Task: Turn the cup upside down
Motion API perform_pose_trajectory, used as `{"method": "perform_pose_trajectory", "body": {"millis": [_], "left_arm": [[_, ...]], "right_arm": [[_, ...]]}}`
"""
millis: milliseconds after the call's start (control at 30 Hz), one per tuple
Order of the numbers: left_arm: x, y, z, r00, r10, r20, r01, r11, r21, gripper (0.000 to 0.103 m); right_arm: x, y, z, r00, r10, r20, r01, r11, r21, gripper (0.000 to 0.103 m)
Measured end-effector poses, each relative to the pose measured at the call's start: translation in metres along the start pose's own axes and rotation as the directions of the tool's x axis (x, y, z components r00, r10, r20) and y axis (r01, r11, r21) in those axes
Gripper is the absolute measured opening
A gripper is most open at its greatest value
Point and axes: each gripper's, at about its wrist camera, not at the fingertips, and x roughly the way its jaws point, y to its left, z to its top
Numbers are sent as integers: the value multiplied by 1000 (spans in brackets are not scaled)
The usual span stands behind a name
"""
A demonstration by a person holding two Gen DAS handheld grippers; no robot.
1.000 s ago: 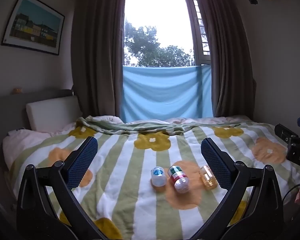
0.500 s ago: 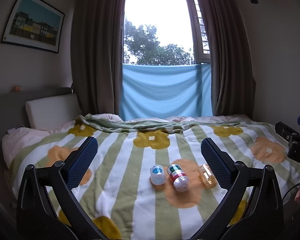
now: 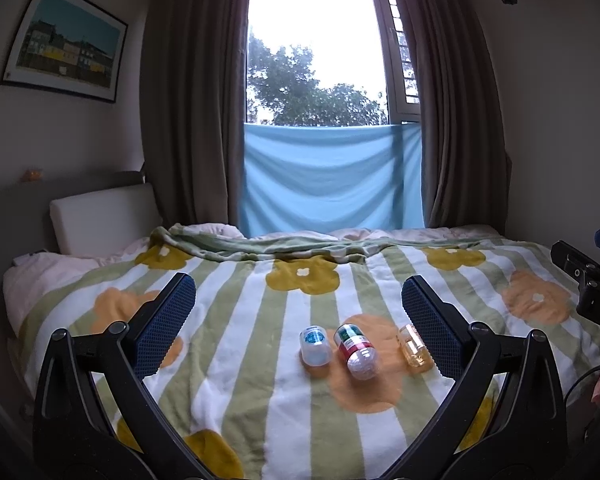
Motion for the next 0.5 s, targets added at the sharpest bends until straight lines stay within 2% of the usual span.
{"method": "perform_pose_trajectory", "body": {"millis": [500], "left_arm": [[7,-3,-3,1000,-7,-11,7,1000,-4,103]], "right_arm": [[0,1,2,1000,1,-1,-1,1000,-1,95]]}}
